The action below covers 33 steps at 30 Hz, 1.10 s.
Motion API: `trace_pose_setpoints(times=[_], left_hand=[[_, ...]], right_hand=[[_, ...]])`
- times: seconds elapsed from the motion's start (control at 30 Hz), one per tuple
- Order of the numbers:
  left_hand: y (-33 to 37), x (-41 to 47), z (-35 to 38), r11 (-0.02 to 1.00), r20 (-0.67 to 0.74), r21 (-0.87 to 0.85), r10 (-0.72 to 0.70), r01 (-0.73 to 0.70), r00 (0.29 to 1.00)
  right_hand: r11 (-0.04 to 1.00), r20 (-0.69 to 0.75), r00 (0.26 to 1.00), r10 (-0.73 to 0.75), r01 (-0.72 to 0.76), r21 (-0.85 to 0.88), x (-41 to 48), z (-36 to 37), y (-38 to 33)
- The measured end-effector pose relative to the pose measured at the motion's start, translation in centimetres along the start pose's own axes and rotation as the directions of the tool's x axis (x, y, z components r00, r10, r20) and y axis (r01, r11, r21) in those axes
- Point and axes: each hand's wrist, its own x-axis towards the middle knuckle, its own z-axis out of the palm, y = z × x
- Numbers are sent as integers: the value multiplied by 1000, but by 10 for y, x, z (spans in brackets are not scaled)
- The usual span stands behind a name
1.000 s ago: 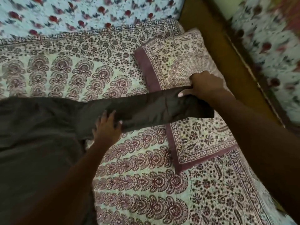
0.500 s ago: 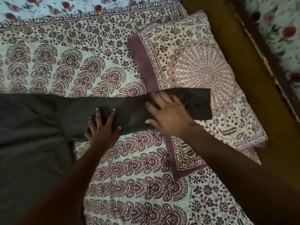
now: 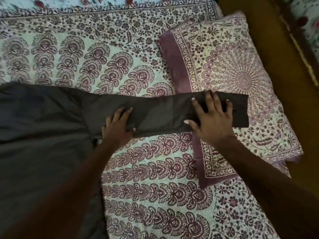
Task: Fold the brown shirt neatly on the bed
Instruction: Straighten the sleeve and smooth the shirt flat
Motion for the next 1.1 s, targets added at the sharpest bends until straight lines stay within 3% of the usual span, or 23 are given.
trace_pose_setpoints(times=[0.03,0.1,0.17,0.23,0.33,0.47,0.6,0.73,0.83,0.9,0.97,1.03,1.1], left_hand=[[-9,1,-3,996,-42,-79,47,-50,998],[-29,-2,-7,972,-152,-190,109,-137,982],[-49,-7,-14,981,-281,-123,107,-147,954],[-73,-17,-23,998,-384,-10,54,-63,922],[-112,-24,-23,997,-345,57,-35,58,938],[-138,-13,-9,987,-198,93,-108,129,974],[-140,-8,-9,988,-161,95,-107,124,981],[-138,-10,-18,990,-83,101,-91,100,992],[-123,-12,-22,985,-66,77,-146,151,987],[-100,-11,-21,992,-158,69,-95,107,983],[-74,-5,-11,993,-168,99,81,-65,982],[-53,2,6,981,-72,106,169,-161,983],[-41,7,22,983,-48,139,126,-118,991]], right_hand=[[999,-8,999,40,-39,23,5,-5,-14],[998,-46,999,-24,26,55,12,-14,-57],[981,-84,983,-160,168,95,20,-14,-107],[945,-86,964,-251,264,196,30,-5,-160],[879,-44,940,-337,331,343,54,13,-234],[847,-21,908,-419,399,350,80,44,-283],[891,-79,935,-346,353,287,79,62,-255],[962,-13,995,-97,98,256,62,72,-184],[968,70,997,43,-59,243,56,67,-152],[983,42,997,-59,50,177,54,62,-147],[976,2,981,-196,195,95,55,61,-142],[982,19,984,-177,175,71,57,61,-126],[994,66,994,-90,85,67,58,59,-105]])
